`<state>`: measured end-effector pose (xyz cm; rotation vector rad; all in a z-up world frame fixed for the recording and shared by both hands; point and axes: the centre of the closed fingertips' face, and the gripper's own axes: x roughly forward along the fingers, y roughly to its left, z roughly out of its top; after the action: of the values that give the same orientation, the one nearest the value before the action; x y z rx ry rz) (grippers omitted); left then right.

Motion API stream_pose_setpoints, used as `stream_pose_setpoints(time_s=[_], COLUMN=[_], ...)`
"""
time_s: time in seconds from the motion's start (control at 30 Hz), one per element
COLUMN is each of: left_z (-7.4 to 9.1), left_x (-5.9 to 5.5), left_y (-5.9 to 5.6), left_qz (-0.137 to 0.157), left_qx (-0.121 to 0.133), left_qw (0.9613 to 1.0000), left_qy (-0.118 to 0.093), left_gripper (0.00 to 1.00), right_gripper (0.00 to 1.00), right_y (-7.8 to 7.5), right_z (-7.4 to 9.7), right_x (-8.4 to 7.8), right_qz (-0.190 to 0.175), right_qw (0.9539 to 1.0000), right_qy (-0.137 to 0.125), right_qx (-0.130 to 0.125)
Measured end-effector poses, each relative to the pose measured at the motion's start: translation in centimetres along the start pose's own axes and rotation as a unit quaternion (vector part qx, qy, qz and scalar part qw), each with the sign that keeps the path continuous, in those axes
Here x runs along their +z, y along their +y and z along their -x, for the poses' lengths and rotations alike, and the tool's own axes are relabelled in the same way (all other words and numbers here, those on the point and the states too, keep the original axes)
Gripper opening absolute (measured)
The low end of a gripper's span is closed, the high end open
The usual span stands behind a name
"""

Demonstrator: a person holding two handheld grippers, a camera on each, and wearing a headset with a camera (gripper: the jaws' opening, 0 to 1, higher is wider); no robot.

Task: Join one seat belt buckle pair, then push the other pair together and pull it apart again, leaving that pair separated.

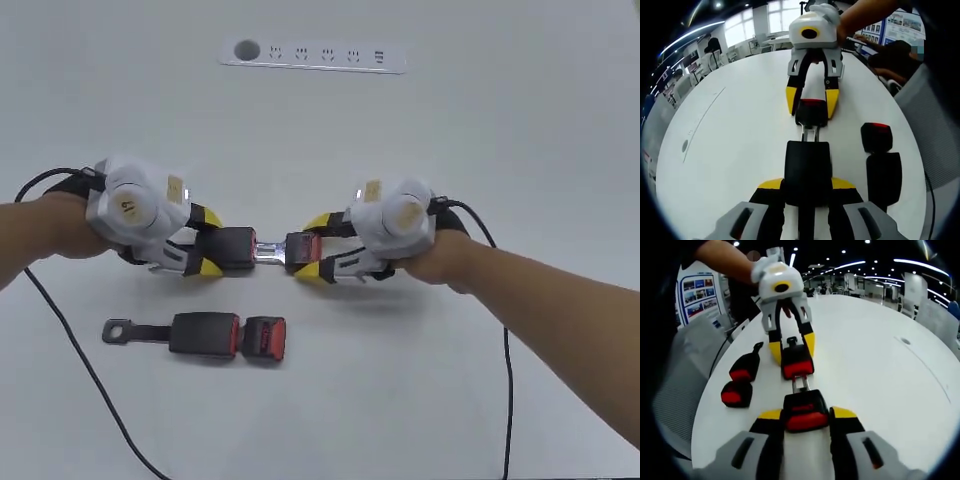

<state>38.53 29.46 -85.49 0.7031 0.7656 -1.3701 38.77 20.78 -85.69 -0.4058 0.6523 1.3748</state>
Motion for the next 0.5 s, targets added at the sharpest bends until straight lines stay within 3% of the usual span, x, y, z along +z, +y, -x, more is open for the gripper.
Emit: stream_pose_setpoints(time_s=[0.5], left_z=[0.0], left_x=[0.0], left_y=[0.1], left_qz=[0.003], left_qx=[0.001], left_qw=[1.0000], left_qy=[-0.002], left_gripper=[0.34], right_gripper=[0.36], right_y=[-0.7], right_z=[2.4], right_x=[-2.1], right_qz=[-0.003], right_qw=[0.9999], right_qy=[0.007], right_qx=[-0.008])
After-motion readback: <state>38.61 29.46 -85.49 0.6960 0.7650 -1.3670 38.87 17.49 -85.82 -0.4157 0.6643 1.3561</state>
